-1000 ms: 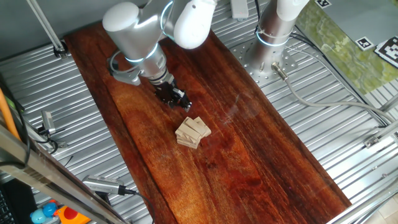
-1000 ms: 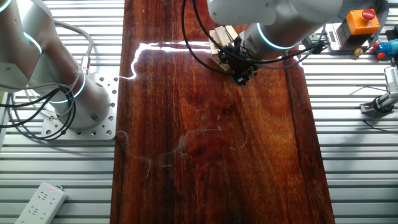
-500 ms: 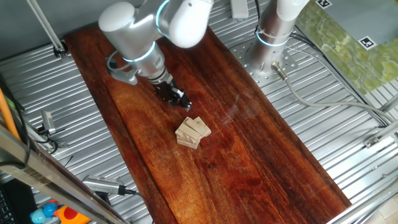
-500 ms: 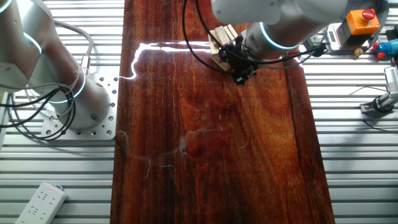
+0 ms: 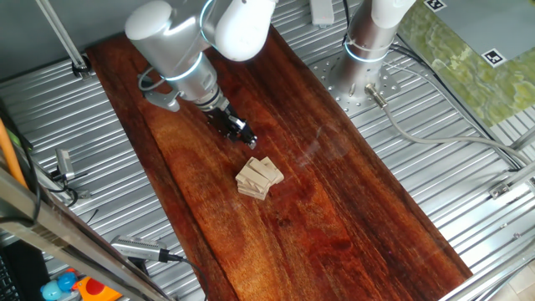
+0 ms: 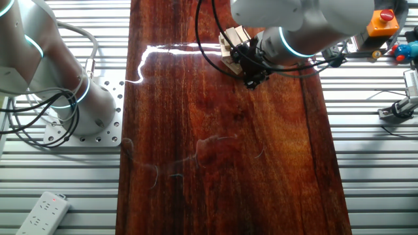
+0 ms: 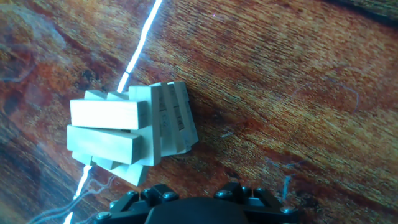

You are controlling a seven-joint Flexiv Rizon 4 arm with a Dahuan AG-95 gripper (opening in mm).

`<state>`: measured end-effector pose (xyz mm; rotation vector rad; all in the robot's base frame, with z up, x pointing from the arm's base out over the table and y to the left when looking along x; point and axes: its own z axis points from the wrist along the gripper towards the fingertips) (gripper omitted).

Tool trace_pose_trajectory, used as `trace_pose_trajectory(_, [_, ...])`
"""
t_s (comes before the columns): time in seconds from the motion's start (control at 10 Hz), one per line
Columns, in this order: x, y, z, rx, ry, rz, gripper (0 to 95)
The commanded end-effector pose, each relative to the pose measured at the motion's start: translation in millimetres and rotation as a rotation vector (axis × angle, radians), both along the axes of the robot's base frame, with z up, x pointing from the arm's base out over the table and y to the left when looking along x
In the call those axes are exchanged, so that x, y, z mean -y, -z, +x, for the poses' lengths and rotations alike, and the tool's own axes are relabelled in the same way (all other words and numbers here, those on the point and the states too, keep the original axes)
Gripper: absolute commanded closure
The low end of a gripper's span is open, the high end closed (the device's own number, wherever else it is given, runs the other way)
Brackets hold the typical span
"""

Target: Play Jenga

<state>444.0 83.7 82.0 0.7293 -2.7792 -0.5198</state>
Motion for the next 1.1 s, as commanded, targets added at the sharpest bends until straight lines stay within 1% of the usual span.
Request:
trace_pose_trajectory(0.1, [-0.3, 0.4, 0.3, 0.007, -0.01, -0.001, 38.0])
trace_pose_trajectory(0.3, [-0.1, 1.5, 0.9, 0.013, -0.023, 0.002, 38.0])
trace_pose_trajectory(0.6, [0.2, 4.0, 2.2, 0.014, -0.02, -0.001, 38.0])
trace_pose_trajectory(0.8, [0.4, 7.4, 4.9, 0.014, -0.02, 0.003, 38.0])
trace_pose_trajectory(1.0, [0.0, 9.8, 9.2, 0.022, -0.022, 0.005, 38.0])
trace_pose_trajectory(1.1, [-0.4, 10.2, 11.4, 0.034, -0.019, 0.005, 38.0])
